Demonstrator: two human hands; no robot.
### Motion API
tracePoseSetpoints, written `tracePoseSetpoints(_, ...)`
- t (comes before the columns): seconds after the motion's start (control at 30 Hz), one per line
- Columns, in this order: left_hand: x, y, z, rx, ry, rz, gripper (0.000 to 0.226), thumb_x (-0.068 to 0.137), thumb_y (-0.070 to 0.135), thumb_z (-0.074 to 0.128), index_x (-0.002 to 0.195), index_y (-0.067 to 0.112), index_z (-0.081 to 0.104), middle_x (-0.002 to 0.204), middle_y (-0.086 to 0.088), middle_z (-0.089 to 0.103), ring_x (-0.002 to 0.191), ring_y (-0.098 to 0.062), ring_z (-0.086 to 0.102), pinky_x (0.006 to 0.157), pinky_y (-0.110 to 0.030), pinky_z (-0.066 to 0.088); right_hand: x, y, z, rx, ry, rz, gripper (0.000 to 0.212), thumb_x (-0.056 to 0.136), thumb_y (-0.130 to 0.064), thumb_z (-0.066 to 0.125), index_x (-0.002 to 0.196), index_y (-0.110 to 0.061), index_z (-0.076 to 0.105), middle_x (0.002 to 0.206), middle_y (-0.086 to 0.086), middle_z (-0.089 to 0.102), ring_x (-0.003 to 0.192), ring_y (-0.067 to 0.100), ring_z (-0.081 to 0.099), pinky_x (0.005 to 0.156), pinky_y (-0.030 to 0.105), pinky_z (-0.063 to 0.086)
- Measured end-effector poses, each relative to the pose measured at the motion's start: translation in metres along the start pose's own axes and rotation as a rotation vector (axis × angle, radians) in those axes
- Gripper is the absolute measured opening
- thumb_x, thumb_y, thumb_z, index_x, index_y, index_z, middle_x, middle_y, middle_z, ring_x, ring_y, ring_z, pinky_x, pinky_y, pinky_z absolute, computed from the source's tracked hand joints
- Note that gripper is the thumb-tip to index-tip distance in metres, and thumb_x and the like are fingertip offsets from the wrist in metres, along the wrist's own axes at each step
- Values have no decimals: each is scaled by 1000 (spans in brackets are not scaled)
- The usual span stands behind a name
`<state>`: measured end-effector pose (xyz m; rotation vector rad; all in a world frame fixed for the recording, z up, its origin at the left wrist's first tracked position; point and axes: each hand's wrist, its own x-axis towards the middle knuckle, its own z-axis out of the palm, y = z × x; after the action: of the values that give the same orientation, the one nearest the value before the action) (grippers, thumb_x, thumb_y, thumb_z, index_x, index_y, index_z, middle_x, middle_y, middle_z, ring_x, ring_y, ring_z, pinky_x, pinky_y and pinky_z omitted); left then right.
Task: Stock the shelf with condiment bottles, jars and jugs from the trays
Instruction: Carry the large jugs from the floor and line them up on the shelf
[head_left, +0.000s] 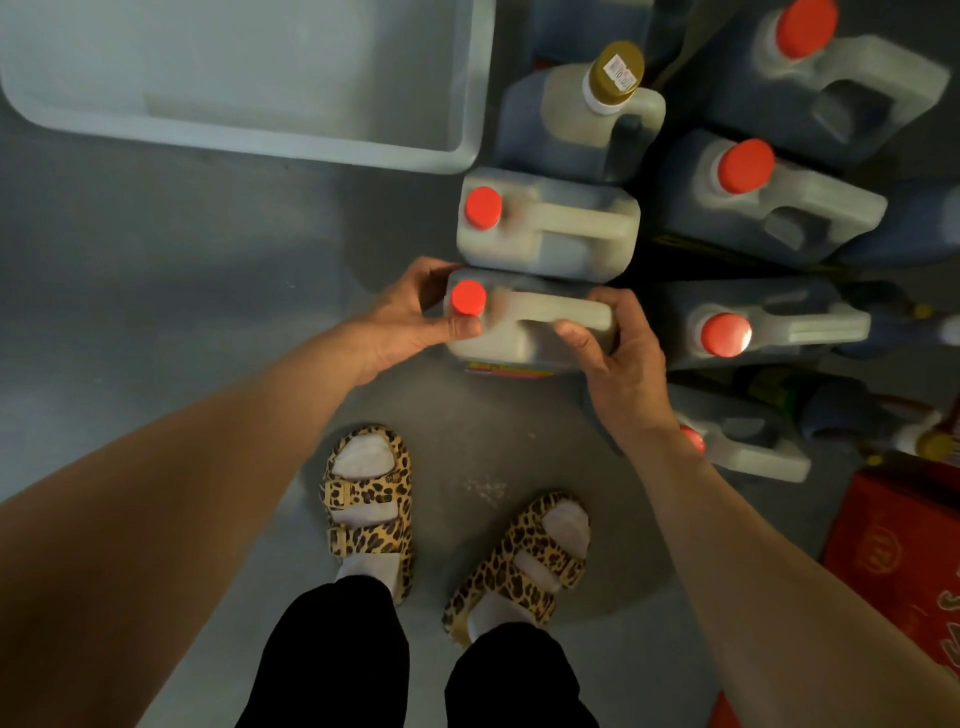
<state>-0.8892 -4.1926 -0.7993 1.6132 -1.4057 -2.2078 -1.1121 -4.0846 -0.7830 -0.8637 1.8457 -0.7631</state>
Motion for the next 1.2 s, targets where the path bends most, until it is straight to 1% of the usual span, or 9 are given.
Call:
tracePoseSetpoints(0.1, 0, 2, 0, 5, -7, -17, 57, 72, 29, 82, 117, 23, 48, 115, 14, 57, 113, 1, 52, 93, -12, 41, 3, 1, -1, -76, 13, 25, 33, 82, -60, 69, 103, -39, 56, 86, -25, 64, 86, 0, 59, 83, 29, 51)
tracePoseSetpoints(0.2, -3, 0, 1, 26, 21, -65, 57, 61, 53, 81, 103, 29, 51, 105, 16, 59, 97, 8, 55, 88, -15, 42, 7, 0, -3, -135, -6, 66, 43, 77, -73, 63, 103, -38, 59, 90, -16, 68, 93, 11, 63, 88, 42, 52)
tracePoseSetpoints(0.4, -37, 9, 5, 145, 24, -116, 72, 49, 81, 64, 98, 28, 56, 100, 11, 63, 95, -4, 59, 85, -27, 45, -23, -18, -11, -145, -32, 106, 50, 71, -72, 62, 100, -31, 64, 81, -13, 67, 78, 2, 61, 71, 26, 49)
tracePoseSetpoints(0.57, -75, 64, 4, 268, -35, -164, 93, 41, 101, 54, 101, 29, 59, 108, 4, 68, 106, -19, 64, 98, -50, 50, -50, -70, -43, -261, 22, 135, 57, 69, -83, 55, 96, -32, 63, 81, -10, 67, 79, 16, 64, 70, 39, 54)
tracePoseSetpoints(0.8, -148, 216, 17, 387, -66, -116, 94, 48, 103, 45, 116, 41, 62, 120, 7, 67, 115, -17, 61, 100, -44, 50, -95, -189, -123, -287, 144, 112, 45, 82, -70, 61, 83, -25, 63, 77, -3, 66, 80, 23, 62, 70, 42, 50)
tracePoseSetpoints(0.93, -215, 333, 34, 496, -65, -5, 63, 64, 94, 47, 87, 36, 60, 98, 5, 67, 93, -15, 63, 89, -36, 52, -130, -282, -186, -254, 220, 45, 51, 81, -70, 61, 80, -18, 63, 70, -3, 64, 71, 21, 59, 65, 42, 49)
tracePoseSetpoints(1.0, -250, 388, 42, 532, -83, 48, 49, 78, 81, 51, 88, 34, 60, 93, 6, 65, 87, -11, 62, 84, -34, 52, -150, -332, -223, -265, 257, -13, 51, 82, -68, 62, 82, -16, 66, 71, -3, 66, 72, 21, 62, 65, 40, 50)
tracePoseSetpoints(1.1, -310, 470, 53, 516, -80, 158, 49, 74, 78, 61, 106, 40, 59, 112, 4, 66, 100, -13, 64, 95, -42, 54, -186, -414, -282, -280, 285, -139, 47, 78, -70, 62, 73, -23, 61, 64, -8, 60, 65, 15, 56, 56, 32, 41)
tracePoseSetpoints(1.2, -367, 545, 66, 485, -65, 289, 31, 84, 61, 62, 110, 43, 58, 119, 1, 64, 101, -19, 63, 92, -40, 53, -220, -493, -339, -357, 359, -264, 49, 83, -67, 61, 77, -19, 62, 66, -5, 60, 70, 21, 58, 60, 34, 38)
